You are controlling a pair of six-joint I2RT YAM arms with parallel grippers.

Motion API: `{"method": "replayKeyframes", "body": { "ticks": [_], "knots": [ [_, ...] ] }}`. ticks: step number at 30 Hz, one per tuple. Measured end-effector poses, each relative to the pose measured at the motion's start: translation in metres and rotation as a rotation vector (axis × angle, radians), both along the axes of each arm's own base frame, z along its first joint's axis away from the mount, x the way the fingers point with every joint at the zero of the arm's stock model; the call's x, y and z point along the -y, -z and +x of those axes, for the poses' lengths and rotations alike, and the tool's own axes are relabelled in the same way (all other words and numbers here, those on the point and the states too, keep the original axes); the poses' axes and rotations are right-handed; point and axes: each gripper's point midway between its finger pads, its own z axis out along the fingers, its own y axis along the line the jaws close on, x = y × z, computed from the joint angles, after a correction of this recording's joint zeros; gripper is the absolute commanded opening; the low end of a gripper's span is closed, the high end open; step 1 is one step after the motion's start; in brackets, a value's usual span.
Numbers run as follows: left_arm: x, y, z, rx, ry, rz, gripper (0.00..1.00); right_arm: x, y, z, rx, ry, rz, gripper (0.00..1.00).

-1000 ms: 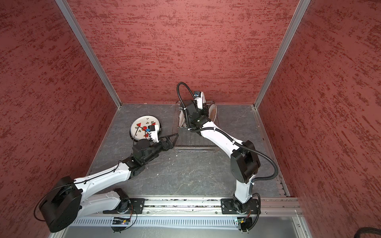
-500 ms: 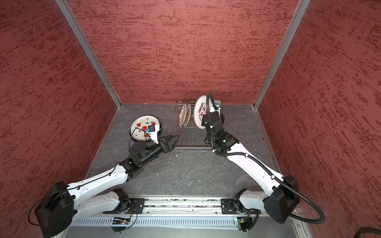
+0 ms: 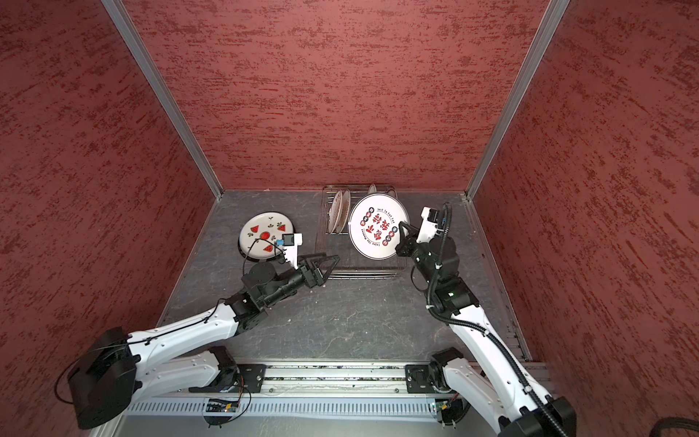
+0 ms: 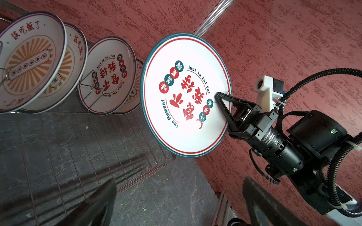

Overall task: Unload the plates from the dish rack
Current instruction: Place a plate at the middle-left of the table.

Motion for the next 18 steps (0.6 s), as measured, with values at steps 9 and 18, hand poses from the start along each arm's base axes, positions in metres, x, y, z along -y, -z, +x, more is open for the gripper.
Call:
{"method": "replayKeyframes", "body": {
  "ticks": [9, 18],
  "knots": [
    [0.024, -0.009, 0.022, -0.006, -0.004, 0.0, 0.8, -0.022, 0.019, -0.016, -0.03, -0.205, 0.142, 0.0],
    [0.036, 0.005, 0.03, -0.055, -0.023, 0.028, 0.45, -0.028, 0.027, -0.024, -0.03, -0.258, 0.169, 0.0]
  ]
}}
